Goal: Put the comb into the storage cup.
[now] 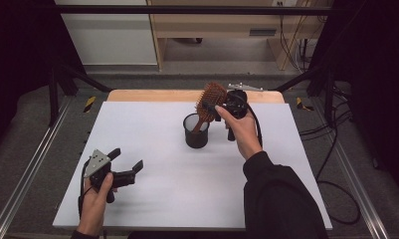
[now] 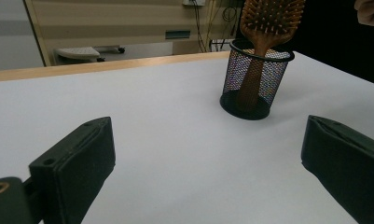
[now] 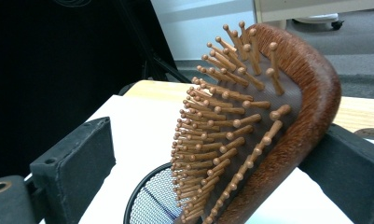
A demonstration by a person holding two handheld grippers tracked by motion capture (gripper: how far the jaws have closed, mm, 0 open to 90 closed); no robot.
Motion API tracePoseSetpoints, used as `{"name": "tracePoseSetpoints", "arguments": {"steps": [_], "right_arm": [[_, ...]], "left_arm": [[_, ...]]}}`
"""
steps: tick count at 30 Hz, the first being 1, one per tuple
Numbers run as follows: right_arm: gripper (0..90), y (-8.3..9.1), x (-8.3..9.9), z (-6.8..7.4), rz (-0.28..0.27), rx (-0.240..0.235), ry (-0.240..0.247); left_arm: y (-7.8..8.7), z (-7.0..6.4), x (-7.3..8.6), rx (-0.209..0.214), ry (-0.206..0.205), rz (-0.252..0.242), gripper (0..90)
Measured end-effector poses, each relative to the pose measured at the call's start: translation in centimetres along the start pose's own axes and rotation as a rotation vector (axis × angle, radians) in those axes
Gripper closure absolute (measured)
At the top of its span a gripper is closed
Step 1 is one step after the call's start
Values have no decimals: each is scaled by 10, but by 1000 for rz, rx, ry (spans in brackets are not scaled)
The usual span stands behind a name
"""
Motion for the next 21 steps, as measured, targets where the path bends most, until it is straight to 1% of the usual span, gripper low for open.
{"name": "tracePoseSetpoints", "arguments": {"steps": [3, 14, 16, 21], "right_arm": [[32, 2, -1, 1, -11, 6, 4], [31, 8, -3, 3, -33, 29, 17], [31, 10, -4, 3, -46, 33, 24], [30, 16, -7, 3, -82, 41, 22]], "left_arm": [[0, 0, 0, 1, -1, 0, 30], [0, 0, 0, 1, -2, 0, 30], [0, 0, 0, 1, -1, -1, 30], [0, 0, 0, 1, -1, -1, 30]]}}
Point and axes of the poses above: each handheld gripper's, and its own axes: y roughly backward along the jaws, x roughly out of its underside, z roughly to its left, the point moved 1 cm from there along -y, roughly forward along the jaws, and after that the axes turned 3 degrees about -z, right-handed, at the moved point
